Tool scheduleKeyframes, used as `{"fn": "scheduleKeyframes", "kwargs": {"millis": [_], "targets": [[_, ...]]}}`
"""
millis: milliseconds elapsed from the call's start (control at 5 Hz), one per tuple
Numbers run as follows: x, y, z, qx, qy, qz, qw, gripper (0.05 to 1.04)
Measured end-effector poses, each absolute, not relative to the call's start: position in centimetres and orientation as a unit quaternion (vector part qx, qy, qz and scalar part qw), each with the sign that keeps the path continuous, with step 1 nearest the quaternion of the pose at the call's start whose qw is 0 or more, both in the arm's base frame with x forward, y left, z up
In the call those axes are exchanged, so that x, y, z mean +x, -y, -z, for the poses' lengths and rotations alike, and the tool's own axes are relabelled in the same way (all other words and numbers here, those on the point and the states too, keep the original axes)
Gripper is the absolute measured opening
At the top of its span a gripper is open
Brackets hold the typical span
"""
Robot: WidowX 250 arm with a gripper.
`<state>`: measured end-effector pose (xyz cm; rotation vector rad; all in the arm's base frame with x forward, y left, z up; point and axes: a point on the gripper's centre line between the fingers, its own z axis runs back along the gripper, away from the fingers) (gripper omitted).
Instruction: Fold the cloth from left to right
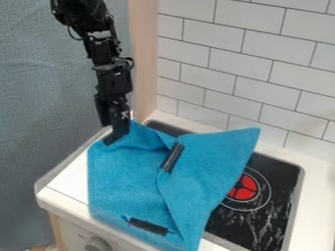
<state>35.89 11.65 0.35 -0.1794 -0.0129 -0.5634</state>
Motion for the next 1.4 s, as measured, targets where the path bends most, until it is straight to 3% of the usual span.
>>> {"fn": "scheduleKeyframes", "kwargs": {"millis": [400, 600, 1000, 1200, 1400], "targets": [[36.3, -10.8, 0.3, -0.104, 0.005, 0.295, 0.95, 0.999], [36.4, -10.4, 0.3, -0.103, 0.004, 0.307, 0.946, 0.94], [36.8, -10.4, 0.7, -0.088, 0.015, 0.318, 0.944, 0.346], [36.6, -10.1, 0.9, -0.083, 0.015, 0.319, 0.944, 0.144], [36.4, -9.9, 1.0, -0.075, 0.017, 0.321, 0.944, 0.05]]}}
